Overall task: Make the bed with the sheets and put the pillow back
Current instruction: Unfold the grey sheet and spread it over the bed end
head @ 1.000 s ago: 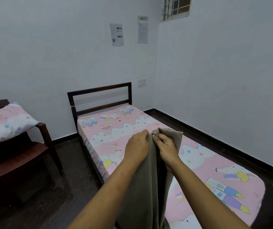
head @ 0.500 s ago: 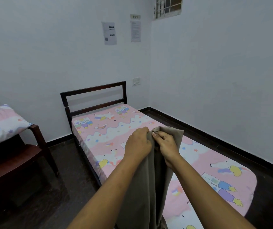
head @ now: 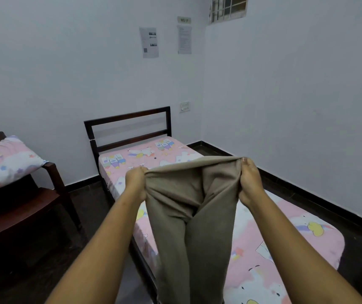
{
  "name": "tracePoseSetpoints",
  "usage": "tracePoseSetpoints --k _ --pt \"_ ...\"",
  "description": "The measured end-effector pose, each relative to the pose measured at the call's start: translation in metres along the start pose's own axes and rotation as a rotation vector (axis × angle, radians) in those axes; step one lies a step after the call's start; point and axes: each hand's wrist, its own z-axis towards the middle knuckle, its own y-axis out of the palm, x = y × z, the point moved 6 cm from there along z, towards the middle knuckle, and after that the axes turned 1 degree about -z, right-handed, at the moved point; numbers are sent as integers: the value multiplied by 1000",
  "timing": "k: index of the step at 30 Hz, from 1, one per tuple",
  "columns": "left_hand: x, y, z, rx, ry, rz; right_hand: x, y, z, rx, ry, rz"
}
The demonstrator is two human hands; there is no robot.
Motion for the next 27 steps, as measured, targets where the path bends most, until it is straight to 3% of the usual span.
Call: tracePoseSetpoints --k 2,3,7,9,10,13,15,18,20,24,27 --pt "18 7 -4 -39 102 74 -7 5 7 9 -12 -61" --pt "29 19 -14 -107 234 215 -11 10 9 7 -23 -83" --pt "31 79 -67 -480 845 1153 -30 40 13 -79 -103 -182" --pt "19 83 -61 -437 977 1578 -47 46 10 -155 -211 -291" --pt "24 78 -52 -352 990 1636 -56 47 8 -217 -288 -427" --pt "51 56 -28 -170 976 1577 -67 46 1 -451 -384 -1037" --pt "62 53 -19 -289 1040 1646 -64 41 1 -550 -367 -1333" --pt "63 56 -30 -555 1015 1917 -68 27 15 -444 -444 -1496" --pt "57 54 -32 -587 1074 2098 -78 17 22 -296 -508 -1527" --pt "95 64 -46 -214 1286 1879 -115 4 23 5 -790 -1729" --pt "140 63 -67 68 1367 1521 -125 -19 30 186 -804 -1686"
